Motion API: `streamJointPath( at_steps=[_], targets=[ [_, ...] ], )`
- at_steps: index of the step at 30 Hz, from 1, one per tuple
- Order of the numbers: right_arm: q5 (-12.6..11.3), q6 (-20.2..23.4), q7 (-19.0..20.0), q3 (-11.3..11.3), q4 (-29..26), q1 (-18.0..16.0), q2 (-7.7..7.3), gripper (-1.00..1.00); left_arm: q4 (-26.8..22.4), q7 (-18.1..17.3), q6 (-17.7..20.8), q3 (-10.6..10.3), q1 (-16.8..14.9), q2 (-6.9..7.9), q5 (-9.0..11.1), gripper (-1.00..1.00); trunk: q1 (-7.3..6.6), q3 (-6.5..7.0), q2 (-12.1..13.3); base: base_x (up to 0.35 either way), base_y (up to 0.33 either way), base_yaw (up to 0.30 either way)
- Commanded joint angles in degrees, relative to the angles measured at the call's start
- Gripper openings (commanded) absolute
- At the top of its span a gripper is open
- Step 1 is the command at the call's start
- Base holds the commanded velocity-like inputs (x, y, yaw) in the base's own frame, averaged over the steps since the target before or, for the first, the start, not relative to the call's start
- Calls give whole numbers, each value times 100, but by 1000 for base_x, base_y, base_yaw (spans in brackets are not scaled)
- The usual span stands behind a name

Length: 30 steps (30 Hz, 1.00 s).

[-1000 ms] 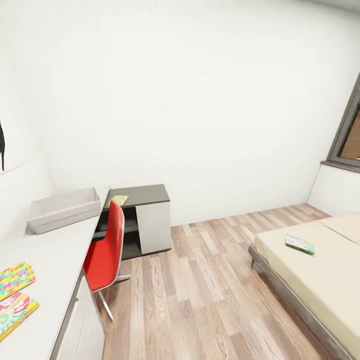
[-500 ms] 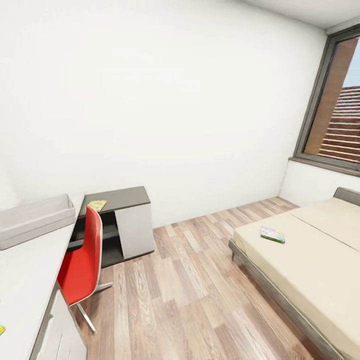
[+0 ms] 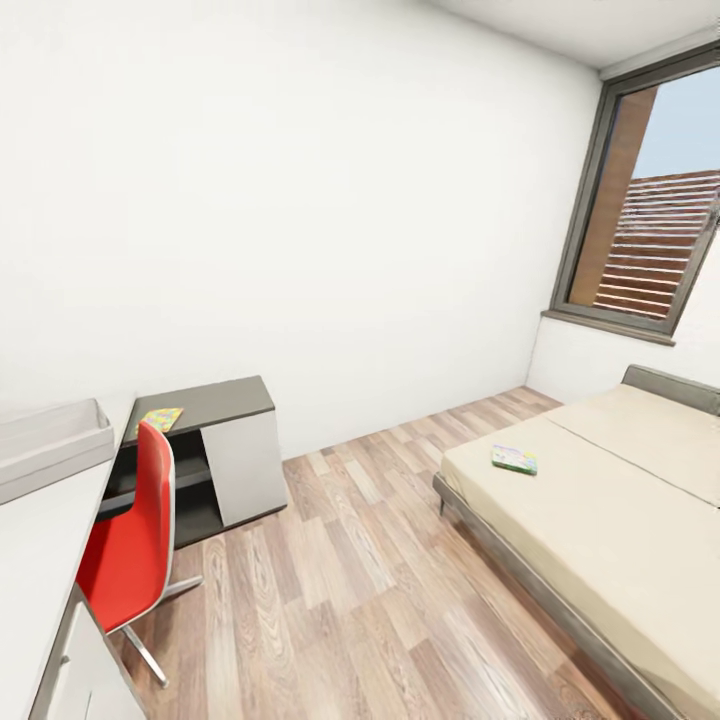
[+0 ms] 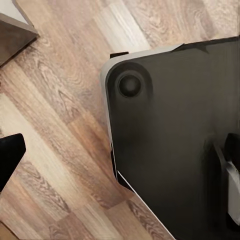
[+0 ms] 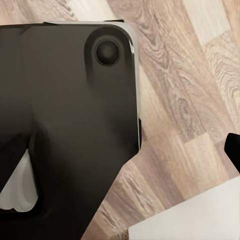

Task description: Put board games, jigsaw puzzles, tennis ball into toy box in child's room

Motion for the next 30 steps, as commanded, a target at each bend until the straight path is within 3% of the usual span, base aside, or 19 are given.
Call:
streamJointPath(
  at_steps=[1,8,15,30],
  targets=[
    [-33,-19,-2,-5,4,-1,0,100,4,0,-34,-34,-1,2,-16,100,2,-2,-3,0,0,-98],
    [-34,-128,-2,-12,4,-1,4,100,9,0,-81,-36,2,2,-16,100,2,-2,-3,0,0,-174],
    [-25,-836,-2,-1,4,-1,12,100,5,0,-88,-28,0,2,-16,100,2,-2,-3,0,0,-125],
    [-19,-1002,-2,4,7,-1,123,100,4,0,-106,-19,0,0,-16,100,2,-2,-3,0,0,-9]
  ],
)
